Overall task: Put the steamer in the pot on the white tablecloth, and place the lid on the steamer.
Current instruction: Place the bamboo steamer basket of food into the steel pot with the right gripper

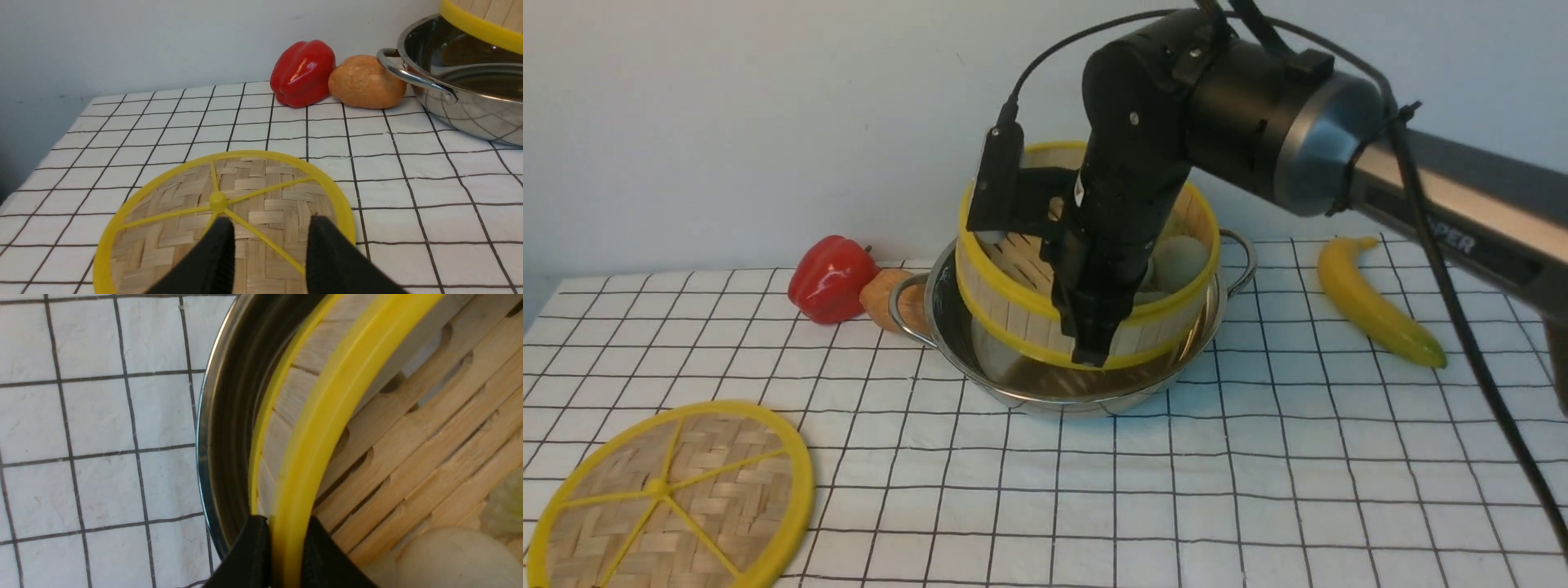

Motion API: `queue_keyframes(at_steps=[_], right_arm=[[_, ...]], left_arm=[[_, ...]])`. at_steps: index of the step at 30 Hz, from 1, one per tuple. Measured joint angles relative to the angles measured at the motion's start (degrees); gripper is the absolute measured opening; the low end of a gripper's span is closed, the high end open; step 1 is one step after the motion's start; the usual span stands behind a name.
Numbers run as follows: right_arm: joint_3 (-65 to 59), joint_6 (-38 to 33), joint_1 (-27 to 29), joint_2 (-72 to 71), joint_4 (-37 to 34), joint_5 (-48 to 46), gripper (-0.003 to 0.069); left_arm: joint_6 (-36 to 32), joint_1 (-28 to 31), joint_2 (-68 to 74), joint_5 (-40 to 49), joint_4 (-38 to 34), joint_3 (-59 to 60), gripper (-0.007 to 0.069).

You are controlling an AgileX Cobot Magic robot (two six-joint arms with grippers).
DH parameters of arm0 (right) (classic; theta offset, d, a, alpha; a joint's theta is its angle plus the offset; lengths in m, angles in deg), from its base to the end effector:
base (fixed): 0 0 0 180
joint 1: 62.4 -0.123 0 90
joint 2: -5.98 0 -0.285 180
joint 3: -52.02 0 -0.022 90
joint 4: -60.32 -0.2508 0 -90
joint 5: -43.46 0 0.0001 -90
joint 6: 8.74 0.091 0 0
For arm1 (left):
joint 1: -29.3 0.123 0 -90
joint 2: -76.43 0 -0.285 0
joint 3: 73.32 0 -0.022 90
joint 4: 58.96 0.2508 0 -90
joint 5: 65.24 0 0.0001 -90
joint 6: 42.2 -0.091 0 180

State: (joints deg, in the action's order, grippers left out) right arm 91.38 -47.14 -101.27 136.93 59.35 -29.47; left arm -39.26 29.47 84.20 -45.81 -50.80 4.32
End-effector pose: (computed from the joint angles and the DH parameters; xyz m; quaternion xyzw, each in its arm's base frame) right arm 0.3590 0.2913 0.2656 -0.6176 0.7749 0.0089 0.1346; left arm 0.0538 0.0045 0.1804 0.0173 0.7913 0.0450 0.6096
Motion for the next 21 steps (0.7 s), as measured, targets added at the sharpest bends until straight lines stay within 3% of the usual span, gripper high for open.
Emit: queue_keyframes(at_steps=[21], right_arm=[[0.21,-3.85,-0.08,8.09,3.84,5.30,0.0088]], left_arm=[[0.00,0.00,0.00,0.00,0.00,0.00,0.0243]])
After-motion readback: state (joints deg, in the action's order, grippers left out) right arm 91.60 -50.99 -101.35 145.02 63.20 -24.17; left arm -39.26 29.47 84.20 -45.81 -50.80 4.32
